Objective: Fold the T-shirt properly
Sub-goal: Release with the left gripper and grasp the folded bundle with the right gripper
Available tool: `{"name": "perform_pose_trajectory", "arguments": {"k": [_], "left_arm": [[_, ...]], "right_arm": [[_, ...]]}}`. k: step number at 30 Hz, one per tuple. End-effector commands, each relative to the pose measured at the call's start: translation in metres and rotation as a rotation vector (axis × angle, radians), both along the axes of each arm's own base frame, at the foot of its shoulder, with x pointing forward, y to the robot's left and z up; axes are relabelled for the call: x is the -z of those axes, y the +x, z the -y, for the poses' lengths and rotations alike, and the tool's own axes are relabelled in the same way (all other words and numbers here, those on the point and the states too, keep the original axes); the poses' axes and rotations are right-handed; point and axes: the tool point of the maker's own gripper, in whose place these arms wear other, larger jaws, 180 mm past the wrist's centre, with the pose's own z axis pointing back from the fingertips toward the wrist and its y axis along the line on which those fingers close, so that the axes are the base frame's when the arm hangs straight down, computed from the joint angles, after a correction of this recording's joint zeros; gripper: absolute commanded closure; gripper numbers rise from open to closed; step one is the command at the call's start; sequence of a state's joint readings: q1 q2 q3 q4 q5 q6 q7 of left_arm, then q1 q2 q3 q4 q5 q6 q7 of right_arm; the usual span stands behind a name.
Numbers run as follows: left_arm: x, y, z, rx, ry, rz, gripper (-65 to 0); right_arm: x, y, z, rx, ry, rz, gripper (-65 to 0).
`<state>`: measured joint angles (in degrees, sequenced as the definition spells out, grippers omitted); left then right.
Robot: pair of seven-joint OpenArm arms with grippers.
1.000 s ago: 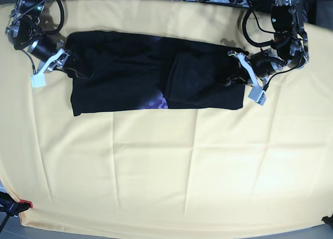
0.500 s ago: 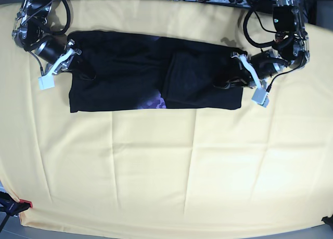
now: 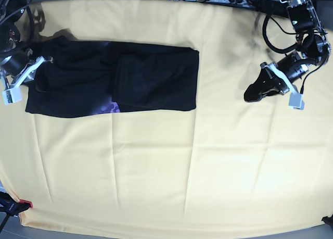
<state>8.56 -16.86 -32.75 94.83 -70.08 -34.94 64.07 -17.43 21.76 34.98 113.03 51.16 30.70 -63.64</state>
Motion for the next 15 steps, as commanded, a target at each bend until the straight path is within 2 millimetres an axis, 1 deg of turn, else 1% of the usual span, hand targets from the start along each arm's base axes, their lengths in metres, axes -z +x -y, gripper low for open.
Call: {"name": "perform_pose_trajectory", "arguments": {"k": [1, 3, 4, 7, 9, 13, 14, 15], "left_arm": [[-0.015, 0.005, -0.002, -0.001, -0.005, 0.054, 0.0], [-0.015, 0.005, -0.002, 0.001, -0.005, 0.053, 0.0], [-0.015, 0.005, -0.002, 0.001, -0.005, 0.053, 0.0], [-0.015, 0.005, -0.002, 0.001, -0.005, 0.054, 0.0], [-0.014, 0.005, -0.002, 0.000, 0.000, 0.051, 0.0], [-0.010, 0.002, -0.002, -0.001, 0.003, 0.037, 0.0], [-0.008, 0.001, -0.002, -0.001, 0.001, 0.032, 0.0], [-0.007, -0.001, -0.001, -0.002, -0.002, 0.027, 0.0]], "right_arm": [[-0.020, 0.008, 0.003, -0.004, -0.026, 0.065, 0.0], [-0.028, 0.010, 0.001, -0.004, -0.036, 0.084, 0.0], [-0.032, 0.009, -0.004, -0.011, -0.027, 0.093, 0.0], [-0.045, 0.005, -0.026, -0.076, 0.022, 0.132, 0.0], [-0.061, 0.001, -0.048, -0.152, 0.063, 0.182, 0.0], [-0.102, -0.016, -0.108, -0.341, 0.204, 0.341, 0.0], [-0.109, -0.019, -0.121, -0.373, 0.238, 0.373, 0.0], [-0.112, -0.022, -0.131, -0.392, 0.267, 0.390, 0.0]]}}
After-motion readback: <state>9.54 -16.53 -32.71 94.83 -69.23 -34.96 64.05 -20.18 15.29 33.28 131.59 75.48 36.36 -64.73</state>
